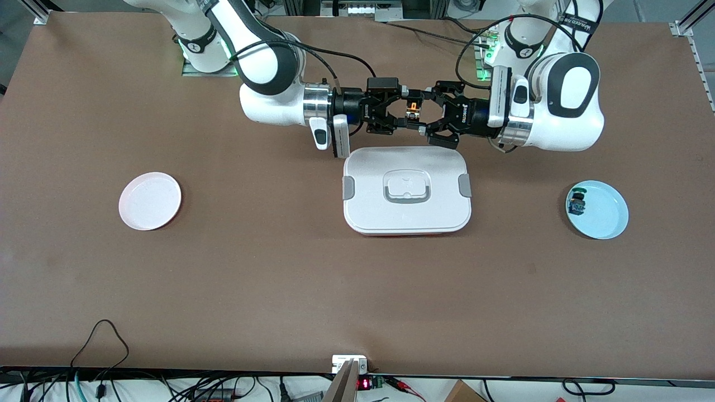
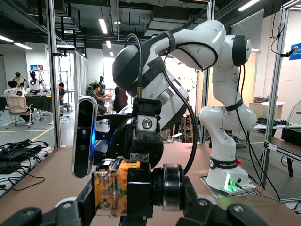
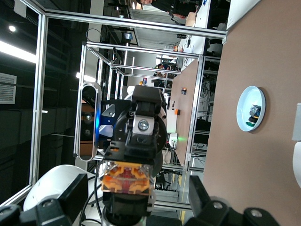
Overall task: Transfer orange switch to right arm and place
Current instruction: 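Close the right gripper on the orange switch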
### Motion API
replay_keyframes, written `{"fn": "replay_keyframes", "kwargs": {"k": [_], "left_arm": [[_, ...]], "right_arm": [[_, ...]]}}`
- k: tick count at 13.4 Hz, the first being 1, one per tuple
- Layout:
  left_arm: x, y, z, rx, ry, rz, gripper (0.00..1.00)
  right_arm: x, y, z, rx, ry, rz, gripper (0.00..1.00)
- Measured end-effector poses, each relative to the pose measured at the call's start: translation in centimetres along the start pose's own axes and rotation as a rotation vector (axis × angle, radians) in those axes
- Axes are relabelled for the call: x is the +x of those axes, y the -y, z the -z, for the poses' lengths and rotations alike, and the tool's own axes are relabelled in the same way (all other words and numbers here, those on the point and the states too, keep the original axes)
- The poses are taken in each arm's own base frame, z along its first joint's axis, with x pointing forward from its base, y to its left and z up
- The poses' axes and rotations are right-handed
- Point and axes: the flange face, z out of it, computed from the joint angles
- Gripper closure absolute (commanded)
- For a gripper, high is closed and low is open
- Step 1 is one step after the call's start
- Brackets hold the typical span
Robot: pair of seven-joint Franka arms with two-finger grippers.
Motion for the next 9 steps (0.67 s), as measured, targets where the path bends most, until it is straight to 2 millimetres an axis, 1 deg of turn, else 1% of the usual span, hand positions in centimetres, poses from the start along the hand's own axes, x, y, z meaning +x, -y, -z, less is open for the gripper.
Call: {"fn": "replay_keyframes", "kwargs": {"k": [1,3,4,5,6,8,9], "left_arm": [[0.00,0.00,0.00,0.000,0.000,0.000,1.00],[0.00,0.00,0.00,0.000,0.000,0.000,1.00],[0.00,0.00,0.00,0.000,0.000,0.000,1.00],[0.00,0.00,0.00,0.000,0.000,0.000,1.00],[0.09,0.06,0.05,0.004,-0.003,-0.009,1.00],[0.07,0.05,0.18,0.003,-0.006,-0.009,0.99],[0.05,0.03,0.22,0.002,-0.008,-0.009,0.68]], "right_arm": [[0.03,0.00,0.02,0.000,-0.001,0.000,0.38],[0.13,0.10,0.08,0.002,-0.004,0.000,0.53],[0.19,0.20,0.08,0.009,-0.013,-0.007,0.77],[0.26,0.31,0.08,0.023,-0.029,-0.022,0.81],[0.22,0.32,0.02,0.034,-0.043,-0.038,0.87],[0.07,0.31,-0.13,0.038,-0.050,-0.045,0.88],[0.02,0.32,-0.17,0.038,-0.051,-0.046,0.88]]}}
